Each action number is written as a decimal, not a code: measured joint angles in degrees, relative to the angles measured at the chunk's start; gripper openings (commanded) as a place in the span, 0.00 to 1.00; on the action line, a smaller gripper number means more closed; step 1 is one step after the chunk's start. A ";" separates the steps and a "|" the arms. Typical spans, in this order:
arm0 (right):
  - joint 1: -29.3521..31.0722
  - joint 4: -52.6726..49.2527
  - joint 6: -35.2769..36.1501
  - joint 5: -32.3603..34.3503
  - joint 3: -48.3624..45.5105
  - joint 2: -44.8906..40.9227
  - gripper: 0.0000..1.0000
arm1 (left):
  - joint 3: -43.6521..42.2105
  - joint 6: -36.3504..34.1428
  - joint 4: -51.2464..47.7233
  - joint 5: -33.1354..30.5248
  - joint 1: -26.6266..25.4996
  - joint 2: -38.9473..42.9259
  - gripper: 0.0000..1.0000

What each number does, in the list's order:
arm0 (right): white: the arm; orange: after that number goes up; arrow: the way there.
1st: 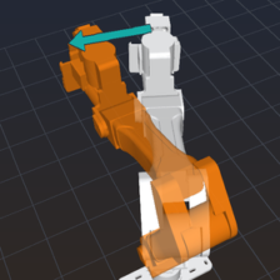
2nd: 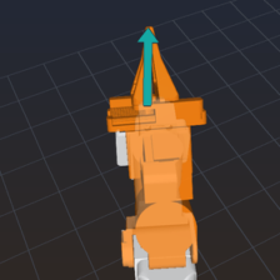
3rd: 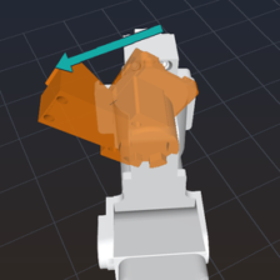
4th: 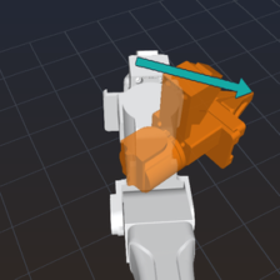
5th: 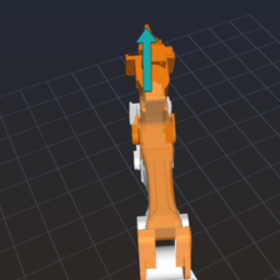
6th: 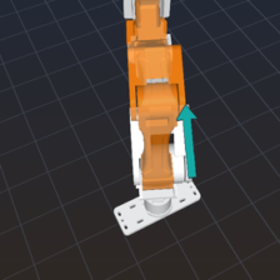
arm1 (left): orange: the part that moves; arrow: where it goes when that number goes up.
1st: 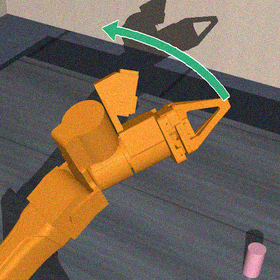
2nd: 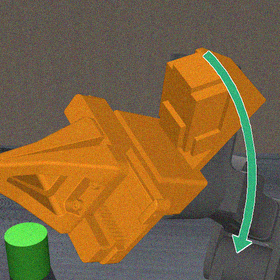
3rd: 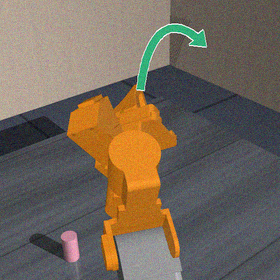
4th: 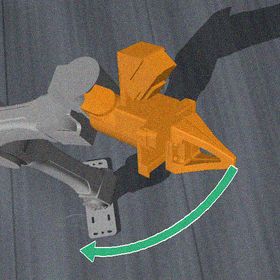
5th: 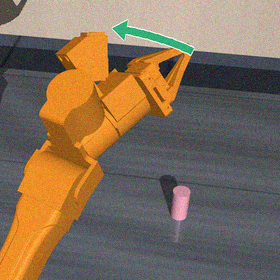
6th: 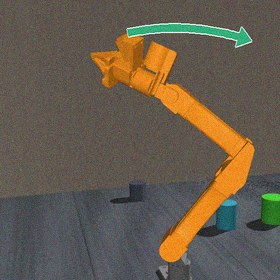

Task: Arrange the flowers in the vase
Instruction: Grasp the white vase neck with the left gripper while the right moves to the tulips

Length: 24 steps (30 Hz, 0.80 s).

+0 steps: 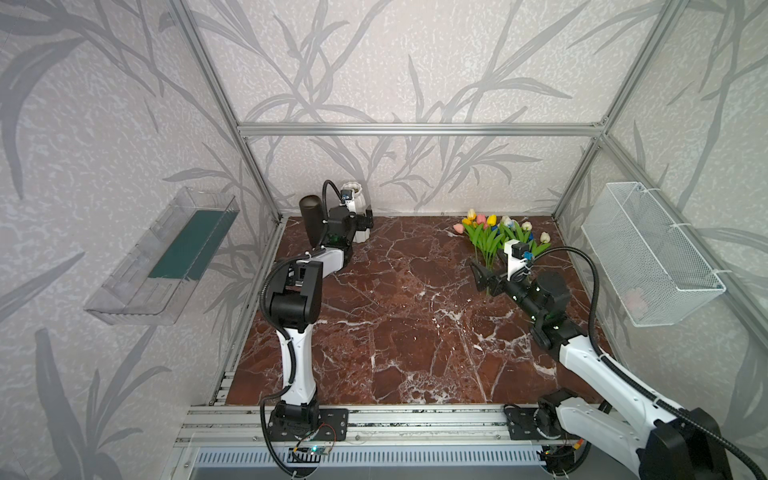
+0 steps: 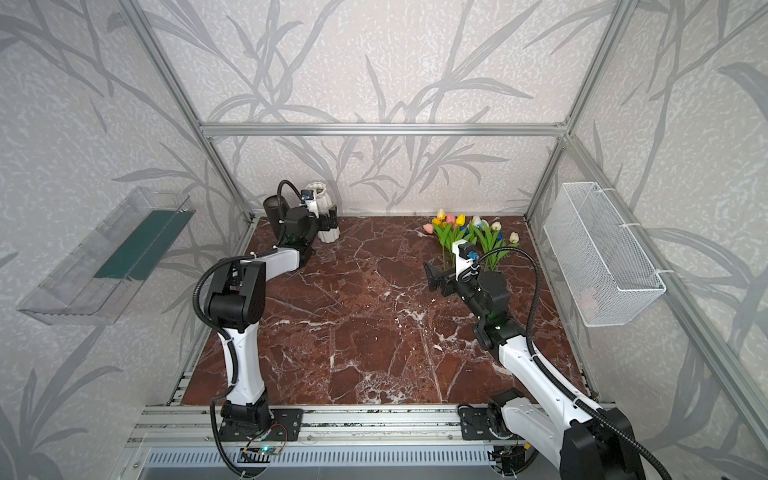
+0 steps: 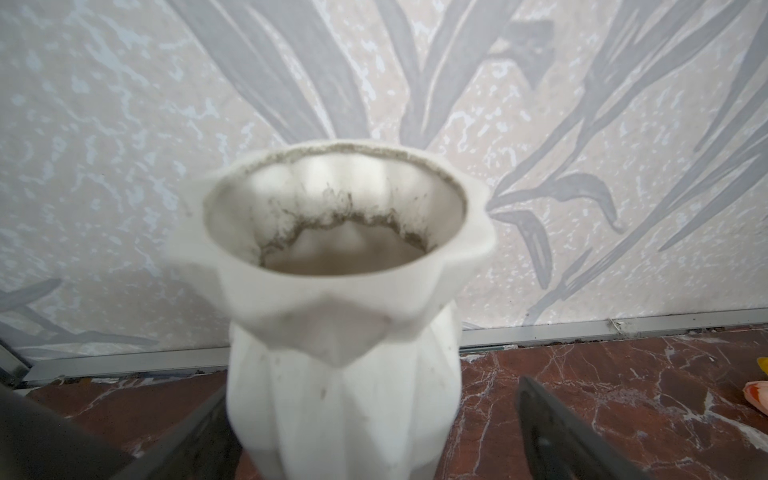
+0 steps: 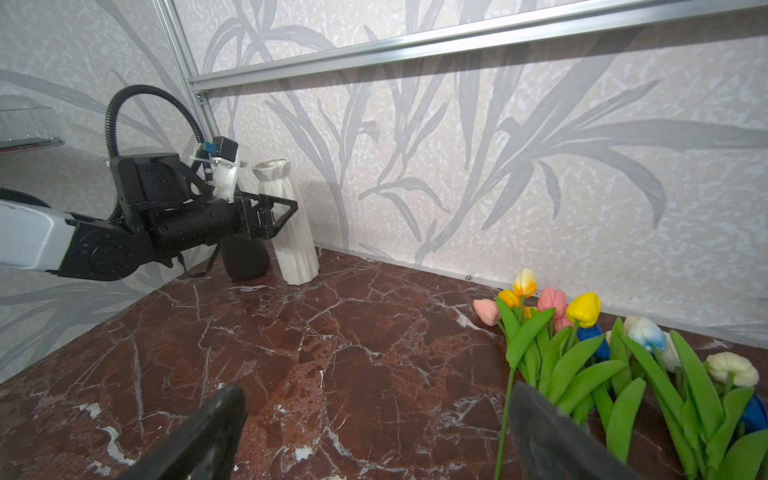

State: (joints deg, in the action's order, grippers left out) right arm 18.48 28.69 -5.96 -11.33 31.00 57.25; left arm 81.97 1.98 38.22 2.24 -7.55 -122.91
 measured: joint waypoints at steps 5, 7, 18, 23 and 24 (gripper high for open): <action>0.00 0.70 -0.22 -0.74 -0.33 -0.02 0.99 | 1.25 -0.66 -0.04 -0.68 0.20 -1.77 0.95; 0.00 1.46 -0.26 -1.53 -0.70 -0.09 0.99 | 2.23 -0.85 0.00 -0.66 0.35 -2.60 0.95; 0.00 3.93 0.15 -8.39 -2.01 -1.79 0.99 | 7.17 1.27 1.16 1.77 2.10 -7.63 0.88; 0.00 3.96 0.74 -10.82 -1.99 -2.95 0.99 | 10.25 1.51 1.09 2.73 2.43 -9.62 0.77; 0.00 3.89 0.87 -10.93 -1.99 -3.21 0.99 | 10.54 1.53 0.98 2.91 2.49 -9.79 0.74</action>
State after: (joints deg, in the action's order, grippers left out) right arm 18.48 32.58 -5.08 -22.26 29.02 54.04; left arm 92.51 3.51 39.20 5.15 -5.06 -132.70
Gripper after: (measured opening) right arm 0.991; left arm 0.792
